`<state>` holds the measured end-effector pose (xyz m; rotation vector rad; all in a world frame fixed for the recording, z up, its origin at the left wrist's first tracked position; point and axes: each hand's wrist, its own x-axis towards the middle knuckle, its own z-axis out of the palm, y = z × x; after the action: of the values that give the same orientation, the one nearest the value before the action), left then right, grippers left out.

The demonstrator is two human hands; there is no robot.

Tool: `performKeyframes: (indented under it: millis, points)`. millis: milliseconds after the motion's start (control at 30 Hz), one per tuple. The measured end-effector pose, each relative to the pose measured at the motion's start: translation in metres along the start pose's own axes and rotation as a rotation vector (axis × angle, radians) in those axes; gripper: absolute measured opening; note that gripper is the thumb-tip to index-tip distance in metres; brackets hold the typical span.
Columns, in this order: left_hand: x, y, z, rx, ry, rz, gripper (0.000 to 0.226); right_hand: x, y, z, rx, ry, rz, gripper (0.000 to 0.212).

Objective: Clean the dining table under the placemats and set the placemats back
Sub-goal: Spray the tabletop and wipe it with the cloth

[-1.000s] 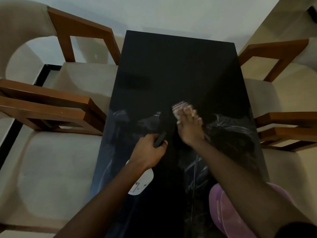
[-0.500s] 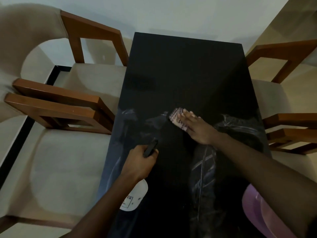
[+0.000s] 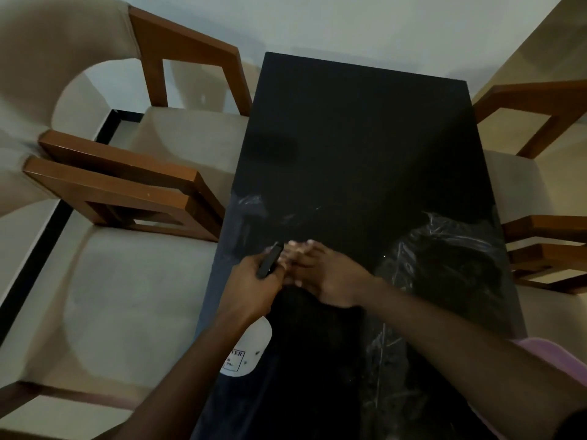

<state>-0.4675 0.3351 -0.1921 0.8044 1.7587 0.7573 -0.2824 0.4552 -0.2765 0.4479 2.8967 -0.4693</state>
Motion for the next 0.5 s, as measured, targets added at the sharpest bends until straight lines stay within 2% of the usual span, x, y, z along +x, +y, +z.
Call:
performKeyframes:
  millis: [100,167,233,267,367,433,500]
  points:
    - [0.001,-0.002,-0.006,-0.008,0.024,-0.044,0.028,0.028,0.04,-0.019,0.074,0.07,0.384,0.062]
    - [0.001,-0.002,-0.011,-0.011,0.018,-0.064,0.025,0.049,0.052,-0.028,0.154,0.12,0.63,0.062]
    - [0.0,-0.001,-0.014,-0.015,0.026,-0.06,0.026,0.068,0.045,-0.03,0.197,0.171,0.782,0.063]
    - [0.0,-0.002,-0.015,-0.018,0.037,-0.055,0.028,0.075,0.034,-0.027,0.189,0.191,0.79,0.064]
    - [-0.002,-0.002,-0.017,-0.054,0.086,-0.053,0.031,0.075,-0.018,-0.007,0.118,0.126,0.583,0.067]
    - [-0.004,-0.001,-0.018,-0.053,0.094,-0.051,0.028,0.057,-0.055,0.007,0.023,-0.028,0.324,0.067]
    - [-0.007,0.001,-0.022,-0.026,0.109,-0.061,0.026,0.03,-0.074,0.014,0.022,-0.048,-0.013,0.055]
